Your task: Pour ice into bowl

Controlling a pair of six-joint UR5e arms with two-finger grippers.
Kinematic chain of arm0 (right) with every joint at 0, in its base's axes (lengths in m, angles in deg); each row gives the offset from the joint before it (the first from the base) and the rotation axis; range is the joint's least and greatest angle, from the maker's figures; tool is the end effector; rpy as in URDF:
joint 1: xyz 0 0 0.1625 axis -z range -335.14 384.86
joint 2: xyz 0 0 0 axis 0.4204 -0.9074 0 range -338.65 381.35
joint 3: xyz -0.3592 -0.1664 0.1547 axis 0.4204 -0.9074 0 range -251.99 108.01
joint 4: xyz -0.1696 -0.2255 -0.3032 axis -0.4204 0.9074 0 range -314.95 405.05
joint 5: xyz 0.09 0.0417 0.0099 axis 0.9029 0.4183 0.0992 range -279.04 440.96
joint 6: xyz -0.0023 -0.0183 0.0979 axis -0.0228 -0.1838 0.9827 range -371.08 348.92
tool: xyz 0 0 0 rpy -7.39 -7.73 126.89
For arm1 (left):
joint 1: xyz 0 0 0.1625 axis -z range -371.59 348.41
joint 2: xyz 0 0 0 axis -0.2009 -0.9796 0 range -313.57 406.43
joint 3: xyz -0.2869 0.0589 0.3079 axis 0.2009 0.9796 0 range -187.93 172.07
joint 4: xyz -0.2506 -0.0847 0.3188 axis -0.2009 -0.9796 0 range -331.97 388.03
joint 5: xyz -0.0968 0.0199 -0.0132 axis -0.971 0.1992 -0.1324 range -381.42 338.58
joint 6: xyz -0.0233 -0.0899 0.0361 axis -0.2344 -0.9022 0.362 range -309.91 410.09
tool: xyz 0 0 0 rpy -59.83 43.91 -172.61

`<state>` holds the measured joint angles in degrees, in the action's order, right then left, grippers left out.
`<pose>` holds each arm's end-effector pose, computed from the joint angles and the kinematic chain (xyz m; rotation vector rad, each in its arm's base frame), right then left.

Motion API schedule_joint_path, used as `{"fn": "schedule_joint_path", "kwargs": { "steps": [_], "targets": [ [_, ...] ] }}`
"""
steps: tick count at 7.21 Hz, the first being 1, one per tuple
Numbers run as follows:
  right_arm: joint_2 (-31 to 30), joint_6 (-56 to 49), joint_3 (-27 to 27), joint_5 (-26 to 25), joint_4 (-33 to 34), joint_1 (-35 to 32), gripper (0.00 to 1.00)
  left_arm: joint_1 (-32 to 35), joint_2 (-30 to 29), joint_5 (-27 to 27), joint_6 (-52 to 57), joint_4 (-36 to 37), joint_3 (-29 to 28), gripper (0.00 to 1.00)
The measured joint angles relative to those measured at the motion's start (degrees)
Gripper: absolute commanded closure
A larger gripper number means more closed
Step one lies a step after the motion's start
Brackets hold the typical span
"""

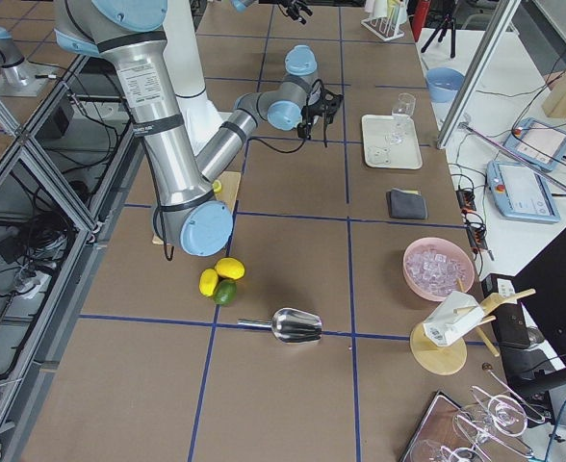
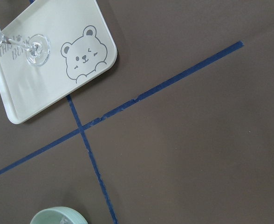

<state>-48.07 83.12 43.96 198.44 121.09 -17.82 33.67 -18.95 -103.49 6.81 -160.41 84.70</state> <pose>-0.3416 -0.4338 0.2326 -0.0694 -1.1288 0.4774 0.1110 -0.3208 0.6219 1.0394 0.8410 -0.0708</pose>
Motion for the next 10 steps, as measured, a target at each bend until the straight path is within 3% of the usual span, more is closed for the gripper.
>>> {"fn": "schedule_joint_path", "kwargs": {
  "steps": [3,5,7,9,10],
  "targets": [
    [6.5,2.2,-4.5,-5.9,0.2,8.6,0.0,20.7,-9.1,-26.5,10.8,23.1,0.0,0.0],
    [14.0,4.0,-12.2,-14.9,0.1,16.0,0.0,28.9,-13.0,-40.2,12.8,39.2,0.3,0.0],
    [21.3,4.7,-21.4,-19.6,-0.2,18.6,0.0,30.6,-13.8,-44.4,12.5,44.6,-0.3,0.0],
    [24.0,4.4,-27.0,-20.5,-0.2,19.8,0.03,30.9,-13.8,-44.7,11.7,45.0,-0.2,0.0],
    [24.5,3.8,-29.2,-20.4,-0.1,20.2,0.35,30.9,-13.8,-44.8,11.3,45.0,-0.1,0.0]
  ]
}}
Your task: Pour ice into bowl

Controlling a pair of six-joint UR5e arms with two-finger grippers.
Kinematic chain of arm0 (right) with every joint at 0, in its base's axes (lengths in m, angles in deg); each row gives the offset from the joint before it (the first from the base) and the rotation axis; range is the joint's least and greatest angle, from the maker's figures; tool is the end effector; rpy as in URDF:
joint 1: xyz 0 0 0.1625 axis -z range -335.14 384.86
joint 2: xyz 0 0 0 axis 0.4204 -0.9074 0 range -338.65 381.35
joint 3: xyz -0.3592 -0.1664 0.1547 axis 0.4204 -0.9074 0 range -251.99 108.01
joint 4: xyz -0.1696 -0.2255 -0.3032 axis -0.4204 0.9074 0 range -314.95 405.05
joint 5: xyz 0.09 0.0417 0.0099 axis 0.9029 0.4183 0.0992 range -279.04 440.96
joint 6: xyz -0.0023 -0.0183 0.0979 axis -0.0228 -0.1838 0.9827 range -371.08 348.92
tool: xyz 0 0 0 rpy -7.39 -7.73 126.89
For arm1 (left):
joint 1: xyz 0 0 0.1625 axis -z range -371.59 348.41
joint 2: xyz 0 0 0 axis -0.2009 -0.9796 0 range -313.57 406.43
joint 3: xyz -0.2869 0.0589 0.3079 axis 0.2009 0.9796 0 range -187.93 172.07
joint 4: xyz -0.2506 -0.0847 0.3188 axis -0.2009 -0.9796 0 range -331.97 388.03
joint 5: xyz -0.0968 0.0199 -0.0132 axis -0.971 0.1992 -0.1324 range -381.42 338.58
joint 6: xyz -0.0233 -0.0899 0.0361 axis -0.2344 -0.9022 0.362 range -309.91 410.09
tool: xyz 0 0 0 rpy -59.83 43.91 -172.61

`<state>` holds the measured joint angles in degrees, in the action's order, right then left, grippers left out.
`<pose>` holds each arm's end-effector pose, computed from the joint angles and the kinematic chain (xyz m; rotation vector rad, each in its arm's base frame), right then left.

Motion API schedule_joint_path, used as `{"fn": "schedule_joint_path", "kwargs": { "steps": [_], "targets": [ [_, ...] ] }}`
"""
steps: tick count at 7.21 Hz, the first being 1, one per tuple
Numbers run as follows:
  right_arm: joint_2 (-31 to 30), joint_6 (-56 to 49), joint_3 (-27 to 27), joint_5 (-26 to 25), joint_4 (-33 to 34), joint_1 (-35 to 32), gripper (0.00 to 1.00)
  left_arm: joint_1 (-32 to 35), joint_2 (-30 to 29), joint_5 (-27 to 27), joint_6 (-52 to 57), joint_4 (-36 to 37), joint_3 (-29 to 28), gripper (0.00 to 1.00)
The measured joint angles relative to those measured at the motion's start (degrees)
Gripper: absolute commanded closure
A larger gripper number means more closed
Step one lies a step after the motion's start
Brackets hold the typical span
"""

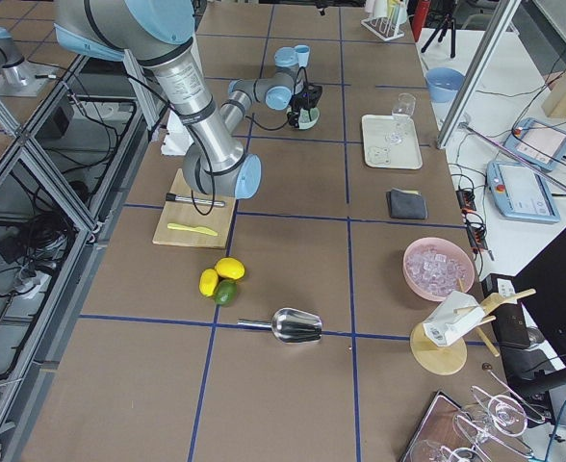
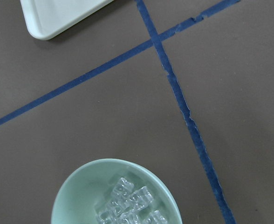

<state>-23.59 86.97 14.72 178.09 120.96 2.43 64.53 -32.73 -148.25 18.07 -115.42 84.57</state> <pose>-0.6296 -0.3907 0.1744 0.0083 -0.9886 0.4277 0.0330 -0.4399 0.6224 0.4607 0.8542 -0.0384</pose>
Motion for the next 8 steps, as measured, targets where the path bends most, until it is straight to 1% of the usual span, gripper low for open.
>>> {"fn": "schedule_joint_path", "kwargs": {
  "steps": [1,3,6,7,8],
  "targets": [
    [0.2,-1.0,-1.8,0.1,0.0,0.4,0.99,0.0,0.0,0.1,-0.9,-0.1,0.1,0.0],
    [0.5,-1.9,-2.9,0.6,-0.1,0.7,1.0,0.1,0.0,0.2,-1.7,-0.2,0.3,0.0],
    [0.5,-2.0,-2.5,2.3,-0.3,0.2,1.0,0.1,0.0,0.2,-1.8,-0.4,0.3,0.0],
    [-0.3,-2.0,-0.9,4.5,-0.3,-1.1,1.0,0.1,0.1,0.2,-1.7,-0.4,0.3,0.0],
    [-3.2,-2.1,3.0,7.5,-0.4,-3.0,1.0,0.1,0.1,0.1,-1.7,-0.4,0.4,0.0]
  ]
}}
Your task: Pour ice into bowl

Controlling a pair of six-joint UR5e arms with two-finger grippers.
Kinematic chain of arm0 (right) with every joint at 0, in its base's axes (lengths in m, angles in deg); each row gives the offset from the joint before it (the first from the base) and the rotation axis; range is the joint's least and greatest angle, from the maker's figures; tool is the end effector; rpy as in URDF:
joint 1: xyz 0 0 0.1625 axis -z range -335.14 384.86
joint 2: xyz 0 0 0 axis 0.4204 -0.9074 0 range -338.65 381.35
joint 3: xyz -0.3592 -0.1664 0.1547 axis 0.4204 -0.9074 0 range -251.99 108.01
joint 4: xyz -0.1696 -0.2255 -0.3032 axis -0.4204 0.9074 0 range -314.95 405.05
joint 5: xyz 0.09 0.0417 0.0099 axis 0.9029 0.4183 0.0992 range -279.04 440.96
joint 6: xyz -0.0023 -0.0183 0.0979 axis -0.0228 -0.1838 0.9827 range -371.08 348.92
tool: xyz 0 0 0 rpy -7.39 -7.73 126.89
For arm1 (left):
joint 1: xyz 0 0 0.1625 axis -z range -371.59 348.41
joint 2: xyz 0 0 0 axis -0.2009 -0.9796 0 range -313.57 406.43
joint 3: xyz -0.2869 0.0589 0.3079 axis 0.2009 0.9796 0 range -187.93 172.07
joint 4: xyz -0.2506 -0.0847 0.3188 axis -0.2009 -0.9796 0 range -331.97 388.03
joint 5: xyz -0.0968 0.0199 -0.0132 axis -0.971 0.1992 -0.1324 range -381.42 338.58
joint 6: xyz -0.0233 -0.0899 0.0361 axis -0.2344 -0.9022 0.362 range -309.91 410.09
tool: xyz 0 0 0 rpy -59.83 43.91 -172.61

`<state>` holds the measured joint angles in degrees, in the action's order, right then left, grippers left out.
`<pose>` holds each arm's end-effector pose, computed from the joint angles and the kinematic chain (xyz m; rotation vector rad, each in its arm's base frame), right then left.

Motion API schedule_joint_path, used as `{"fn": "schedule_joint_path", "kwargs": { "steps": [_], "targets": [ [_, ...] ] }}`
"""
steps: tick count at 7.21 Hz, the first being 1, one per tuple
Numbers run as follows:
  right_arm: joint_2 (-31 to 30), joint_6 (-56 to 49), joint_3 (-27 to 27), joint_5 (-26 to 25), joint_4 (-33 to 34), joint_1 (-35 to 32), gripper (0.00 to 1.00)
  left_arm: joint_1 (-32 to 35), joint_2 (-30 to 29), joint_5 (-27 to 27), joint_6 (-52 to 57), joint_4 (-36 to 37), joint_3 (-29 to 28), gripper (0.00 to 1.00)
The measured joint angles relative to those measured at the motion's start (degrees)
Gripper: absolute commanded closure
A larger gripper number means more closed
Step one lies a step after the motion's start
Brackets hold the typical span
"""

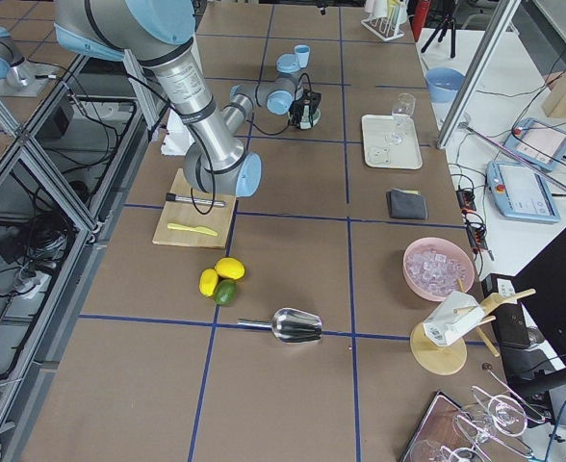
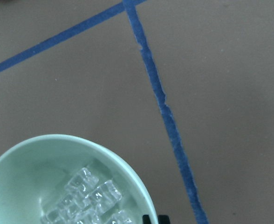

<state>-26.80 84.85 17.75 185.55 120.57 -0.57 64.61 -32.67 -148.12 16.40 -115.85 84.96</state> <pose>-0.5970 -0.4037 0.1899 -0.0663 -1.0047 0.3761 0.0322 -0.4398 0.6185 0.4620 0.8627 -0.0627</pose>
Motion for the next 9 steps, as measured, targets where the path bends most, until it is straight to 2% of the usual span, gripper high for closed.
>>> {"fn": "schedule_joint_path", "kwargs": {
  "steps": [2,4,6,8,9],
  "targets": [
    [-10.7,-3.3,11.4,3.7,-0.2,-4.0,1.0,0.0,0.0,-0.1,0.0,0.0,-0.1,0.0],
    [-22.1,-11.2,18.8,7.8,-1.3,-9.8,1.0,0.0,0.0,0.0,0.1,-0.1,0.1,0.0],
    [-34.2,-19.7,19.7,16.2,-10.7,-18.8,1.0,0.1,0.1,0.0,0.1,-0.1,0.5,0.0],
    [-43.1,-29.0,15.5,24.1,-19.1,-27.6,1.0,0.1,0.2,0.1,0.0,-0.1,0.8,0.0],
    [-45.8,-32.8,12.9,25.5,-21.9,-30.2,1.0,0.1,0.4,0.1,-0.1,-0.1,1.2,0.0]
  ]
}}
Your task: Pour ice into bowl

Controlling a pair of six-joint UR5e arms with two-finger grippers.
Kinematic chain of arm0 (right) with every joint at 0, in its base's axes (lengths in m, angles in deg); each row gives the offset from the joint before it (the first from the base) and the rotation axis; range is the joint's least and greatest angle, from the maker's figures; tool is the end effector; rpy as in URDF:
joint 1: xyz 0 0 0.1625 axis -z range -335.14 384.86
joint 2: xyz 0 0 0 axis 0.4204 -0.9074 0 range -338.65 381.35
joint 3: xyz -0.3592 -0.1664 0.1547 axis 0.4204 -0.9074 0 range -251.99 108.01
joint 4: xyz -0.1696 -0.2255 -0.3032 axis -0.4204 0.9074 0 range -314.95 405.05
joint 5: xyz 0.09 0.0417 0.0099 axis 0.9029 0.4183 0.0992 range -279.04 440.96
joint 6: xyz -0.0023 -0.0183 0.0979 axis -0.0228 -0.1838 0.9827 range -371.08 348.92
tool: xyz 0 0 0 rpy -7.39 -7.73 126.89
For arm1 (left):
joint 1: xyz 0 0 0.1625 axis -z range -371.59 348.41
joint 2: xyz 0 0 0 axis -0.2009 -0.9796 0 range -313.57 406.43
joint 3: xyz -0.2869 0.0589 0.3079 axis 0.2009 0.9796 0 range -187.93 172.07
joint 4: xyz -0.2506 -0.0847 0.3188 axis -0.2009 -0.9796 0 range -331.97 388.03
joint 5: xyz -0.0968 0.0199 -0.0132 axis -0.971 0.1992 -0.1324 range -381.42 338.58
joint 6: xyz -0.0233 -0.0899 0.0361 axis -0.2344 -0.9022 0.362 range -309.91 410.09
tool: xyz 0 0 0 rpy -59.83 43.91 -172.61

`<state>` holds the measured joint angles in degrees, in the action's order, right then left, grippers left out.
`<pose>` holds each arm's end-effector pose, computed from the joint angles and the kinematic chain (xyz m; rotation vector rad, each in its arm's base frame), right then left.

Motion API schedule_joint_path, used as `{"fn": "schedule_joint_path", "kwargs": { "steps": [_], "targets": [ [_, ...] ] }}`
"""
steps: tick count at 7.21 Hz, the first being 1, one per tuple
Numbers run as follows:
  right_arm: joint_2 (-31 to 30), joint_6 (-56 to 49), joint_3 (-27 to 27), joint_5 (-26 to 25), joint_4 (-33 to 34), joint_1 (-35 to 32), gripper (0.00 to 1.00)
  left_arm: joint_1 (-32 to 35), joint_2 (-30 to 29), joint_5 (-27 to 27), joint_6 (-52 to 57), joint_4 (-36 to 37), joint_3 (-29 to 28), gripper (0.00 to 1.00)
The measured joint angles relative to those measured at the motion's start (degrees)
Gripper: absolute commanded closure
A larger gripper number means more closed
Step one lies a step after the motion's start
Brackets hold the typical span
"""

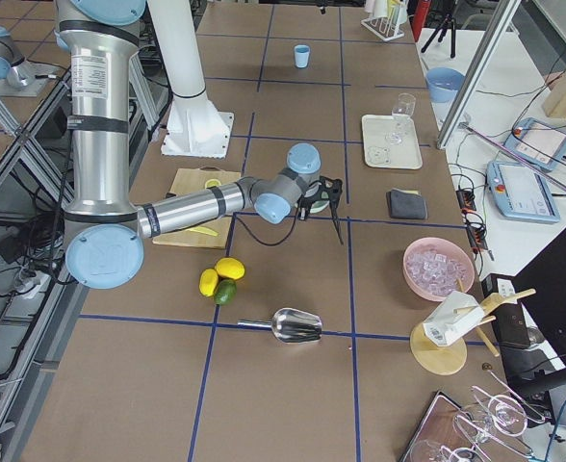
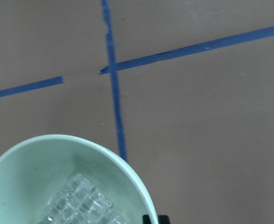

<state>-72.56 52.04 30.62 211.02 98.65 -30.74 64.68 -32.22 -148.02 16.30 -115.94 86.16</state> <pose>-0.2158 -0.4376 0.5104 -0.0008 -1.0018 0.1837 0.0308 -0.4372 0.6110 0.4759 0.8658 -0.0609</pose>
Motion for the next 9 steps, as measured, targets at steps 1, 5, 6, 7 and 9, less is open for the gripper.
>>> {"fn": "schedule_joint_path", "kwargs": {
  "steps": [1,5,6,7,9],
  "targets": [
    [-1.7,-1.9,-2.2,0.6,-2.5,-1.1,1.0,0.0,0.2,0.0,-0.2,0.0,0.6,0.0],
    [-3.7,-2.3,-9.8,0.6,-13.2,-1.5,1.0,0.1,0.6,0.0,-0.3,0.0,1.3,0.0],
    [-3.8,-2.4,-10.5,0.3,-13.5,-1.5,1.0,0.1,0.6,0.0,-0.3,0.0,1.3,0.0],
    [-3.8,-2.4,-10.9,-0.1,-13.6,-1.5,1.0,0.1,0.6,0.0,-0.2,0.0,1.3,0.0],
    [-3.8,-2.5,-11.3,-0.6,-13.6,-1.4,0.01,0.1,0.6,0.0,-0.2,0.0,1.3,0.0]
  ]
}}
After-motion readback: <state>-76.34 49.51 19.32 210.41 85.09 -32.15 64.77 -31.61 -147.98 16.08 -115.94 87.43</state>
